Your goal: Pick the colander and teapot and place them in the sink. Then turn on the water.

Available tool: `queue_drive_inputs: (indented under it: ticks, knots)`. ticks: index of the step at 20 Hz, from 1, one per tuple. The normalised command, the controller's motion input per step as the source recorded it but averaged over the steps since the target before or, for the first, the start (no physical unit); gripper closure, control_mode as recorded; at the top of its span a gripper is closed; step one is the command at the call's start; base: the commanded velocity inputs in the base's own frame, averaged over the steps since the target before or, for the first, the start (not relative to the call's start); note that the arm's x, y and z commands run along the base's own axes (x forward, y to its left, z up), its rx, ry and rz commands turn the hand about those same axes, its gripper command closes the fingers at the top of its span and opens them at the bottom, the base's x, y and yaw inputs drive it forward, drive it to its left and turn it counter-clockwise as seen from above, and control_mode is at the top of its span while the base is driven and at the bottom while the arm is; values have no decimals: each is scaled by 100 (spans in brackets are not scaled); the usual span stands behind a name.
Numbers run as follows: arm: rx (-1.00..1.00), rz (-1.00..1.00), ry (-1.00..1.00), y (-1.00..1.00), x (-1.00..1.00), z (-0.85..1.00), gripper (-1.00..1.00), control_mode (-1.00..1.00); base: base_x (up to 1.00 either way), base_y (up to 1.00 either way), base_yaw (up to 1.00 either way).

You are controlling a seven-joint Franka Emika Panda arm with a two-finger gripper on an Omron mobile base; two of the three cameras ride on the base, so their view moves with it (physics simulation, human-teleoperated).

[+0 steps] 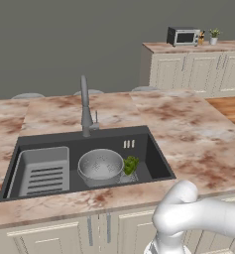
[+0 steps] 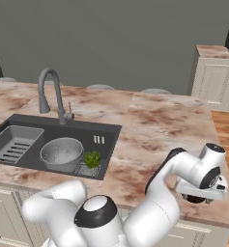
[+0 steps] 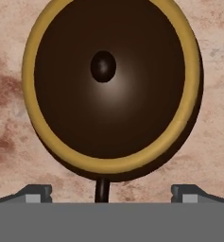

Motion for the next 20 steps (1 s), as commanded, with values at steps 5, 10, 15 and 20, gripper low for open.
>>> queue_drive_inputs:
  ticks: [5, 10, 15, 20]
  knots:
    - [0, 0, 0, 17, 0, 0, -100, -100, 0, 0, 0]
    - [0, 0, 0, 6, 0, 0, -100, -100, 0, 0, 0]
    - [0, 0, 0, 0, 0, -1, -100, -100, 0, 0, 0]
    - [0, 0, 0, 0, 0, -4, -100, -100, 0, 0, 0]
